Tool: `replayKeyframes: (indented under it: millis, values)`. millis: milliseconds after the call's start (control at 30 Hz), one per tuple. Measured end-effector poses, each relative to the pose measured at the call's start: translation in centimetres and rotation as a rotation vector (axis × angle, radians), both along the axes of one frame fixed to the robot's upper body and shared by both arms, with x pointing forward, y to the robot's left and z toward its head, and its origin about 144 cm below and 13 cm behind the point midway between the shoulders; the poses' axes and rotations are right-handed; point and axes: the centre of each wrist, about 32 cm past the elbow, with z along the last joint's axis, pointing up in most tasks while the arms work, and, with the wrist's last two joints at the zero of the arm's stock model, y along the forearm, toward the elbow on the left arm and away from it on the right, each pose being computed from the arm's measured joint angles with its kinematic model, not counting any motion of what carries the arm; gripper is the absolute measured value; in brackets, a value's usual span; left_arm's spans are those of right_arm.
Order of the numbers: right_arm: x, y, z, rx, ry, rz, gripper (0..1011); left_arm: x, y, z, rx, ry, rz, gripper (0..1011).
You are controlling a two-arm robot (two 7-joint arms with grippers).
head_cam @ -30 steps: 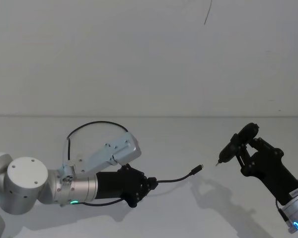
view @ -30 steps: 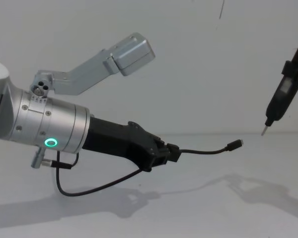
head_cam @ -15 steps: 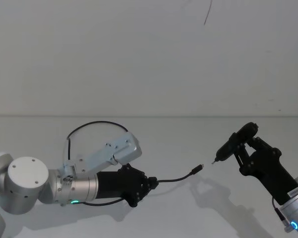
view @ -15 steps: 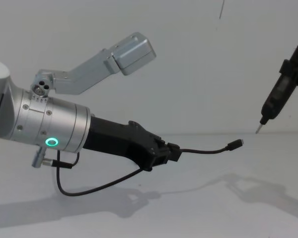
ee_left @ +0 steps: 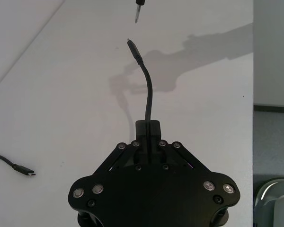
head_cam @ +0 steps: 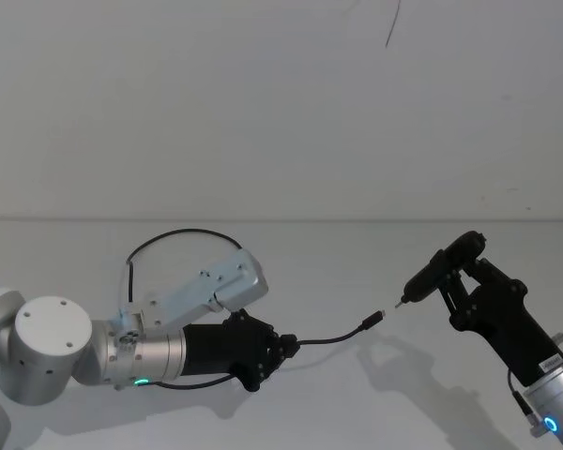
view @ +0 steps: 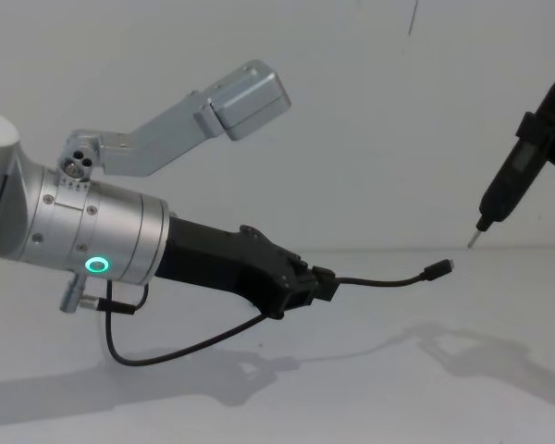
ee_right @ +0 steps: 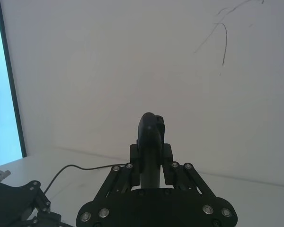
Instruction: Pick up the data cable with the one hand.
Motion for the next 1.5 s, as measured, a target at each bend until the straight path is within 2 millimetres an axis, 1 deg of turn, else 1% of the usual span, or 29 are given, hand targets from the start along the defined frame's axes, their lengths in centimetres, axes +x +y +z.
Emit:
replayKeyframes:
  millis: [700, 1500]
  values:
    - [0.9, 0.2, -1.1, 0.033, 0.019, 0.006, 263, 0.0, 0.0, 0.0, 0.0, 0.0, 0.0, 39]
    - [1.3, 0.4, -2.4, 0.11, 0.066, 0.001, 263, 0.0, 0.0, 0.0, 0.0, 0.0, 0.0, 41]
